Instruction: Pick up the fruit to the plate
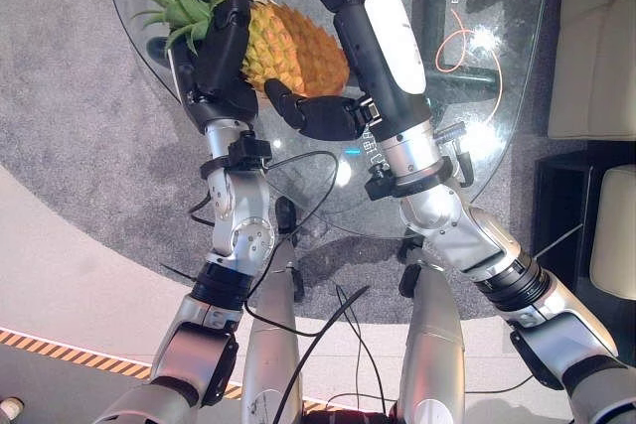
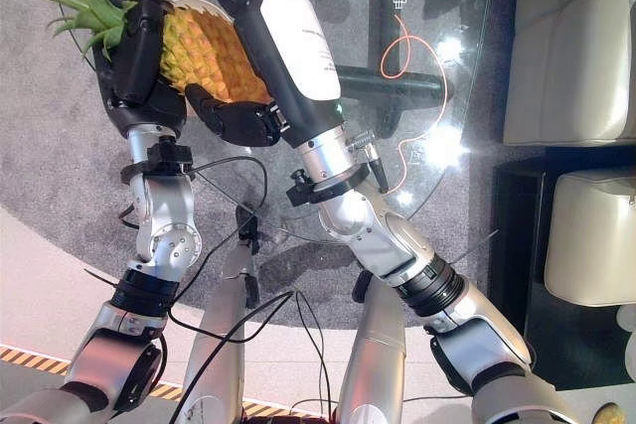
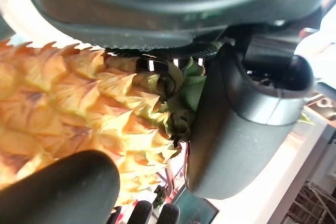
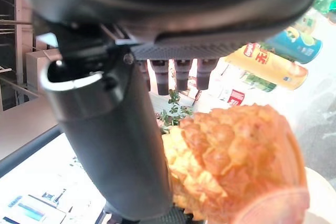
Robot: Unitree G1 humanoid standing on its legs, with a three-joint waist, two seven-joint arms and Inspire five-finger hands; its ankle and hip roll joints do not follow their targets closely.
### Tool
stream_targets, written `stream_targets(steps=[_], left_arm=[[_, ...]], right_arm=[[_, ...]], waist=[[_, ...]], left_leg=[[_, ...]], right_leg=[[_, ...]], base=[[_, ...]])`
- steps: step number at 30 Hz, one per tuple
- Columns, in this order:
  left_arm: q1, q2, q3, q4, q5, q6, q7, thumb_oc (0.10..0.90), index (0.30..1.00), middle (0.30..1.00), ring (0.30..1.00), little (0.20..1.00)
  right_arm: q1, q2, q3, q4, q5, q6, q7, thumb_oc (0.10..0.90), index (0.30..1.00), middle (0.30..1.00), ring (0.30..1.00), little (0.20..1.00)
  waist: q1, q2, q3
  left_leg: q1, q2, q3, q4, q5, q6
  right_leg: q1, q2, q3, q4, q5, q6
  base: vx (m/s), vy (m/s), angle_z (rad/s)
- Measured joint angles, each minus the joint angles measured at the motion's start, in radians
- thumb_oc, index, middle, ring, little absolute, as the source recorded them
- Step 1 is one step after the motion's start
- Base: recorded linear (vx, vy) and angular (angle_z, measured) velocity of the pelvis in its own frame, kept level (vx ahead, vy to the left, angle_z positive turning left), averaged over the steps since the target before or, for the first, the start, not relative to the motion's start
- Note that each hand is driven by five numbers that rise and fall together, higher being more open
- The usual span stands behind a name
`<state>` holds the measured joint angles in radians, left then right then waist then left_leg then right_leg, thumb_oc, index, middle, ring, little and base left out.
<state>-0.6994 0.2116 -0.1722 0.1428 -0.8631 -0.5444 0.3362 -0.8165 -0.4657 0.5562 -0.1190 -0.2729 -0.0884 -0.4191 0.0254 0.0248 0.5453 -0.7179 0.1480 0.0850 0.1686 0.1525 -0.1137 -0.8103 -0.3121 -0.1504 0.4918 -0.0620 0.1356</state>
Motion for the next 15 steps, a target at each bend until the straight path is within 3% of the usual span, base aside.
stream_targets(steps=[10, 15], left_arm=[[0.002, -0.007, 0.106, 0.0, 0.097, -0.049, 0.247, 0.1, 0.3, 0.3, 0.3, 0.2], [0.001, -0.007, 0.108, 0.004, 0.202, -0.053, 0.345, 0.1, 0.3, 0.3, 0.3, 0.2]], right_arm=[[0.0, -0.007, -0.064, 0.0, 0.0, 0.002, -0.063, 0.8, 0.9, 0.9, 0.9, 0.9], [0.0, -0.005, -0.064, 0.001, 0.0, 0.003, -0.066, 0.8, 0.9, 0.9, 0.9, 0.9]], waist=[[0.0, 0.0, 0.0], [0.001, 0.0, 0.0]], left_leg=[[0.001, 0.001, 0.0, 0.0, 0.0, 0.0], [0.001, 0.0, 0.0, 0.0, 0.001, 0.001]], right_leg=[[0.001, 0.002, 0.0, 0.0, 0.0, 0.0], [0.002, 0.0, -0.001, 0.0, 0.001, 0.0]], base=[[0.0, 0.0, 0.0], [0.0, 0.0, 0.0]])
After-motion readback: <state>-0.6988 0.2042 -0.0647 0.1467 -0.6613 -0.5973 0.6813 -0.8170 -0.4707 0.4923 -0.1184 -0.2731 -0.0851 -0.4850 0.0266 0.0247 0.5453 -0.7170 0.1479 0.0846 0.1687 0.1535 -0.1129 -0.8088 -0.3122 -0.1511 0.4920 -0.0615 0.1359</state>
